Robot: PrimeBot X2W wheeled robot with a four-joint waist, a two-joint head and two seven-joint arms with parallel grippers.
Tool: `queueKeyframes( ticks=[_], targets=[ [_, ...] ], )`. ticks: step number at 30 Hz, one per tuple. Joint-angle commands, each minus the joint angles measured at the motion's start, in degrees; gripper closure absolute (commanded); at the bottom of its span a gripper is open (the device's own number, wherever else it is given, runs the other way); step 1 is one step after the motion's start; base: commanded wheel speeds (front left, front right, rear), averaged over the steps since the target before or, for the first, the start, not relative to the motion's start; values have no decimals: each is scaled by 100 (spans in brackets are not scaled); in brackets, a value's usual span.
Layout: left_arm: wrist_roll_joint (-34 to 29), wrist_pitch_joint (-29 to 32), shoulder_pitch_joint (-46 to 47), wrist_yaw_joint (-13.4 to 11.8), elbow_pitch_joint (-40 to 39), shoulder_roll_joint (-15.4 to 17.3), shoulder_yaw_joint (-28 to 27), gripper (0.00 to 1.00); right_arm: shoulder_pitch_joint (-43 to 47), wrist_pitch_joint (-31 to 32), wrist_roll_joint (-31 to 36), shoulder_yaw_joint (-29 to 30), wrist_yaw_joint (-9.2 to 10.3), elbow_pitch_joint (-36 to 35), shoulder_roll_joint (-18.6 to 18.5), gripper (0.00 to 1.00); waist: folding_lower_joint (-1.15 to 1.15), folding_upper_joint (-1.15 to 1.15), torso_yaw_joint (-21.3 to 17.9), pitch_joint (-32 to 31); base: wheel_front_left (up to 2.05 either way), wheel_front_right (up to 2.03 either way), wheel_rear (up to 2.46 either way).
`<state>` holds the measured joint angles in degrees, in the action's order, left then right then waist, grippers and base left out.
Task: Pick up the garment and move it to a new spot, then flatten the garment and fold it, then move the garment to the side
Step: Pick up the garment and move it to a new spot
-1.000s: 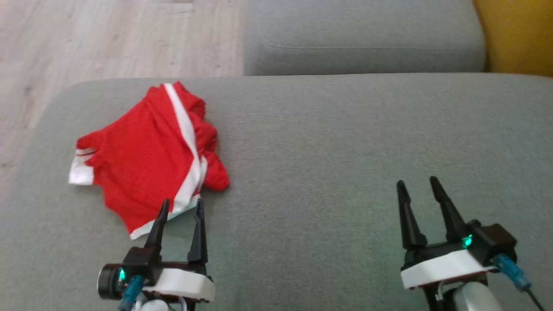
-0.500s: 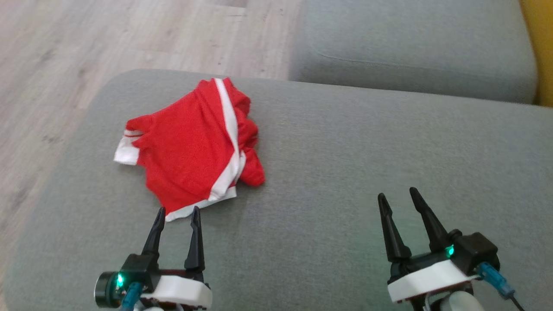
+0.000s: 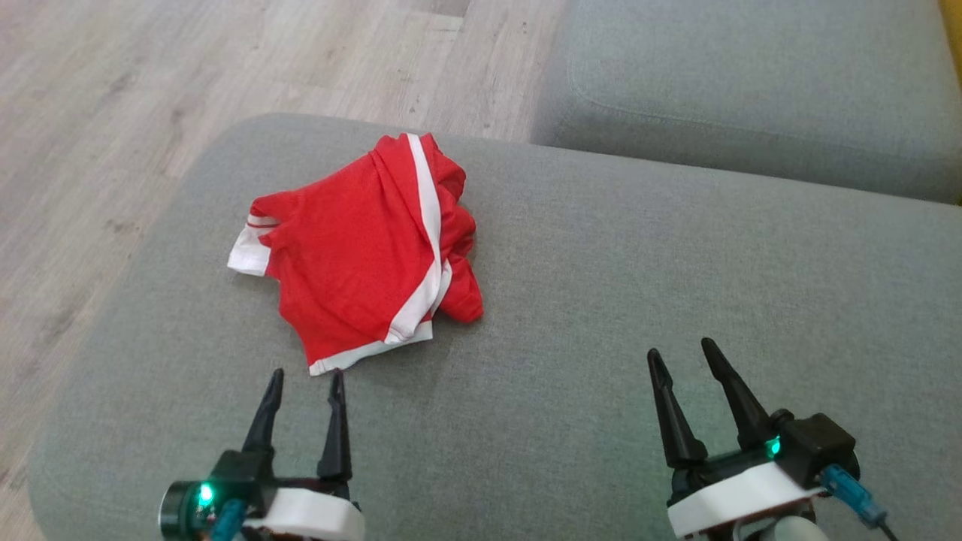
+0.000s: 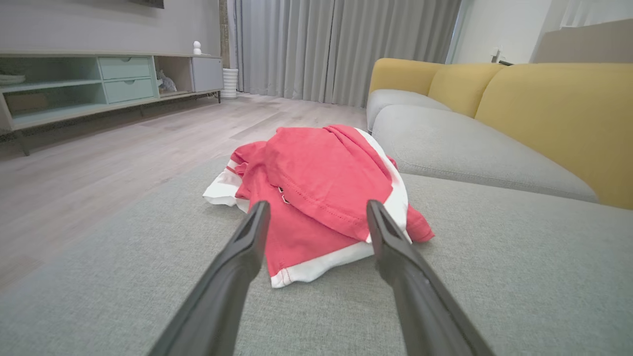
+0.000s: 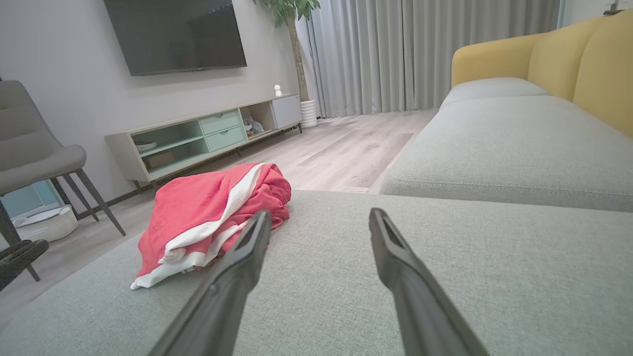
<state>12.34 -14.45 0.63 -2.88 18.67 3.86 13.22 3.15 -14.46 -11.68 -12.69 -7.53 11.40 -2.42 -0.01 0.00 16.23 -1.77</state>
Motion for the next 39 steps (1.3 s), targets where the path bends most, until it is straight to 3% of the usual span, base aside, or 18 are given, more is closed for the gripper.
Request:
queueKeyframes(
  ticks=[1, 13, 18, 26, 27, 28, 29, 39],
  targets=[
    [-151, -49, 330, 94, -142, 84, -61, 0, -195, -54, -10, -87, 4, -190, -45, 0, 1, 0, -32, 81, 0, 0, 0],
    [-921, 910, 1706, 673, 474, 400, 896, 0, -457, -54, 150, 4, 4, -228, -45, 0, 1, 0, -285, 639, 0, 0, 0],
    [-1177, 1148, 2072, 396, 960, 493, 916, 0, -569, -54, 161, 60, 4, -249, -45, 0, 1, 0, -485, 797, 0, 0, 0],
    [-1335, 1003, 2320, -16, 1455, 531, 888, 0, -609, -54, 162, 212, 4, -279, -45, 0, 1, 0, -679, 899, 0, 0, 0],
    [-1334, 996, 2336, -34, 1503, 523, 892, 14, -604, -54, 162, 229, 4, -278, -45, 0, 1, 0, -687, 903, 0, 0, 0],
    [-1328, 996, 2352, -50, 1551, 515, 894, 70, -598, -54, 163, 239, 4, -277, -45, 0, 1, 0, -694, 906, 0, 0, 0],
    [-1322, 990, 2368, -63, 1593, 506, 897, 100, -593, -54, 167, 245, 4, -275, -45, 0, 1, 0, -699, 904, 0, 0, 0],
    [-1164, 482, 2429, 9, 1486, 437, 959, 100, -555, -54, 181, 284, 4, -195, -45, 0, 1, 0, -730, 642, 0, 0, 0]
  ],
)
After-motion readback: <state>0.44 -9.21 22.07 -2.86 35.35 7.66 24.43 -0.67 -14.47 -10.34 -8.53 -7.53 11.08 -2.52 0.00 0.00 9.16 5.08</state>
